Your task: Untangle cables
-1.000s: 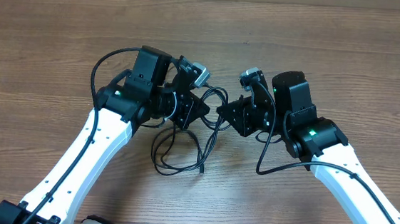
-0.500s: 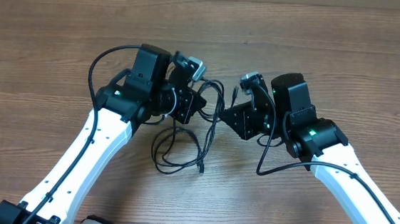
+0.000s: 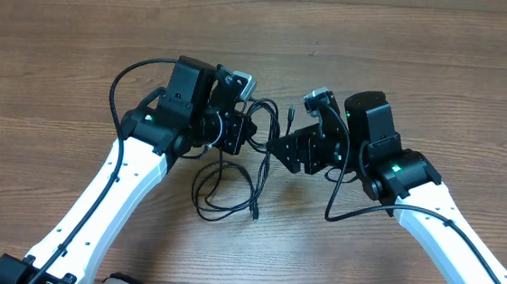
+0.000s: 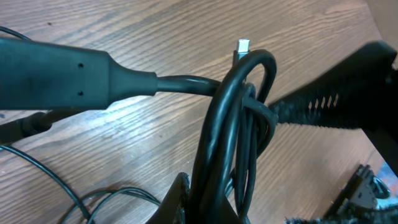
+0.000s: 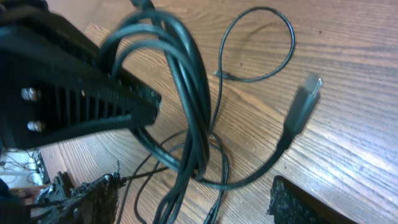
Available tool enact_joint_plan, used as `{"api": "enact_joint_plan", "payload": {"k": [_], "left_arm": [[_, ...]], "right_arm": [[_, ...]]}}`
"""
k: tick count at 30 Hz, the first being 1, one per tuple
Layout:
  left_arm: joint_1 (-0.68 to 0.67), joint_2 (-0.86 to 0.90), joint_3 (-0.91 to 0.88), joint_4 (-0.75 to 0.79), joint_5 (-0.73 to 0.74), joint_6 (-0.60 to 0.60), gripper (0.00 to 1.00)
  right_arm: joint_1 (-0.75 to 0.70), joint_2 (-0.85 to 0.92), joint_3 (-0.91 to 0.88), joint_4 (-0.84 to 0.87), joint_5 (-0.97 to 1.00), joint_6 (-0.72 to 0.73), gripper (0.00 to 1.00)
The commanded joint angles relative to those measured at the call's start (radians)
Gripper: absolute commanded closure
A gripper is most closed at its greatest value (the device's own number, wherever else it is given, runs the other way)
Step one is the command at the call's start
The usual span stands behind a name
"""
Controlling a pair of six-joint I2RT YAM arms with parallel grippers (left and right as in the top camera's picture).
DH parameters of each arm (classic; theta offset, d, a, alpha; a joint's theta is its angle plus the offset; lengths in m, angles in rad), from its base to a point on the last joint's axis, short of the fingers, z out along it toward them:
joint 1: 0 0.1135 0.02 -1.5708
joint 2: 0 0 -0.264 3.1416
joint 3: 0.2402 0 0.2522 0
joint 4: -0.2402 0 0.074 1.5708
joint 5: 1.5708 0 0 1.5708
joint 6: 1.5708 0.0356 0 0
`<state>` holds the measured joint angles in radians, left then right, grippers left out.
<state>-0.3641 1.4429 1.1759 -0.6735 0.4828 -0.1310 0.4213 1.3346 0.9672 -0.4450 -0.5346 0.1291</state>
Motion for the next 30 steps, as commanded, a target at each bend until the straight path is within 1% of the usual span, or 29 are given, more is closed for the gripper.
{"api": "enact_joint_plan", "payload": {"k": [1, 2, 4, 6, 8, 10, 13, 15, 24, 27, 30], "left_arm": [[0.003, -0.01, 0.016, -0.001, 0.059, 0.013, 0.95], [0.003, -0.01, 0.016, -0.001, 0.066, 0.013, 0.96], [0.003, -0.01, 0.016, -0.003, 0.069, 0.012, 0.95], [0.003, -0.01, 0.016, -0.004, 0.069, 0.012, 0.96], [0.003, -0.01, 0.016, -0.003, 0.068, 0.012, 0.96], [0.003, -0.01, 0.016, -0.003, 0.068, 0.012, 0.96], [0.003, -0.01, 0.016, -0.003, 0.069, 0.012, 0.96], [0.003, -0.01, 0.016, -0.003, 0.069, 0.012, 0.95], [0.003, -0.01, 0.016, -0.002, 0.088, 0.013, 0.95], [0.003, -0.01, 0.016, 0.001, 0.087, 0.013, 0.96], [0.003, -0.01, 0.016, 0.001, 0.087, 0.013, 0.95]], "right_arm": [[0.005, 0.002, -0.002, 0.026, 0.003, -0.004, 0.27], [0.005, 0.002, -0.002, 0.032, 0.003, -0.004, 0.31], [0.005, 0.002, -0.002, 0.043, 0.003, -0.005, 0.44], [0.005, 0.002, -0.002, 0.052, 0.003, -0.005, 0.55], [0.005, 0.002, -0.001, 0.059, 0.004, -0.008, 0.63], [0.005, 0.002, -0.001, 0.062, 0.003, -0.008, 0.67], [0.005, 0.002, -0.002, 0.063, 0.011, -0.008, 0.67], [0.005, 0.002, -0.002, 0.063, 0.027, -0.008, 0.6], [0.005, 0.004, -0.002, 0.079, 0.048, -0.008, 0.6], [0.005, 0.008, -0.001, 0.09, 0.055, -0.008, 0.61], [0.005, 0.021, -0.001, 0.105, 0.055, -0.008, 0.7]]}}
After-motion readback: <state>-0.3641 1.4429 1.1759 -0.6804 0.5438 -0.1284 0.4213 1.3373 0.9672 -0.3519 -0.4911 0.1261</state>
